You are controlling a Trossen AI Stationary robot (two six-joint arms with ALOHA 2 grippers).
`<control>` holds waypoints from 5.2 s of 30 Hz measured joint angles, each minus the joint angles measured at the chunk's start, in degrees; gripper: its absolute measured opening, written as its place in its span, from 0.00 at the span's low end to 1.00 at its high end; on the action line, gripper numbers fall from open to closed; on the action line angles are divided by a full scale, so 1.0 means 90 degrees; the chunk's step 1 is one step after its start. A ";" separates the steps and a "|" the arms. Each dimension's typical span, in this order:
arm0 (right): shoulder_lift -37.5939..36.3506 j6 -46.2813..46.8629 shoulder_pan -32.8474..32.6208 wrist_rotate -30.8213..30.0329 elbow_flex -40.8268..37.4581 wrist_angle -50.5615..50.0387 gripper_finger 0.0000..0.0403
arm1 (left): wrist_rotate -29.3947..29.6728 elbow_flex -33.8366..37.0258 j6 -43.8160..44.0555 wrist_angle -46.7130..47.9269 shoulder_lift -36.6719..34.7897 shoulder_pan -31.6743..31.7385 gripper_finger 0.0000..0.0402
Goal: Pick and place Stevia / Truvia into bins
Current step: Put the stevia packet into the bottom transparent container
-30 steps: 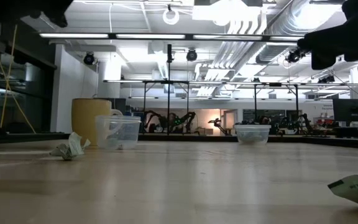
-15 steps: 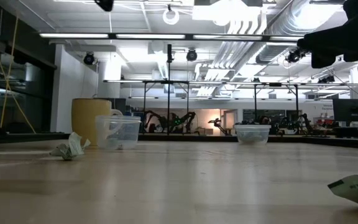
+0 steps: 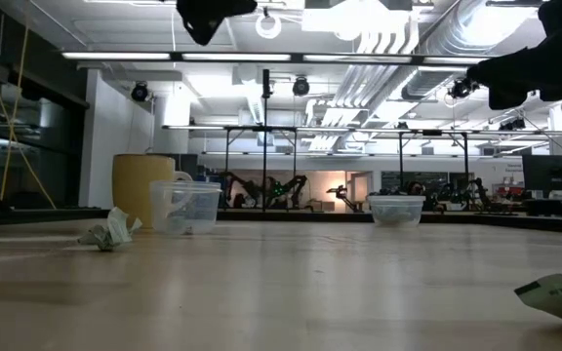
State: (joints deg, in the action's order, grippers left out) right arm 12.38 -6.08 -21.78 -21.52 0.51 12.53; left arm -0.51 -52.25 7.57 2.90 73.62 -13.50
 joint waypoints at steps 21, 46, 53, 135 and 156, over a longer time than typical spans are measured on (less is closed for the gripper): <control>0.0003 0.0011 0.0000 -0.0318 -0.0002 -0.0077 0.21 | -0.0429 0.0012 0.3982 0.2893 0.1085 -0.0903 0.92; 0.0003 -0.0042 0.0000 -0.0359 -0.0004 -0.0133 0.21 | -0.0697 0.0019 1.1325 0.4430 0.2004 -0.3129 0.79; 0.0003 -0.0037 0.0002 -0.0357 -0.0004 -0.0148 0.21 | -0.0523 0.0019 1.1346 0.4340 0.2433 -0.3130 0.75; 0.0001 -0.0180 0.0001 -0.0406 -0.0004 -0.0177 0.21 | 0.1351 -0.1175 0.6105 0.4338 0.2126 -0.0769 0.47; 0.0003 -0.0207 0.0002 -0.0406 -0.0004 -0.0259 0.21 | 0.1923 0.0283 0.7990 0.3347 0.2155 -0.1047 0.46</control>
State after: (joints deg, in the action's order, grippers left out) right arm 12.40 -7.94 -21.76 -25.17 0.47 10.20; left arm 16.79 -49.70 79.47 33.02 93.01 -22.92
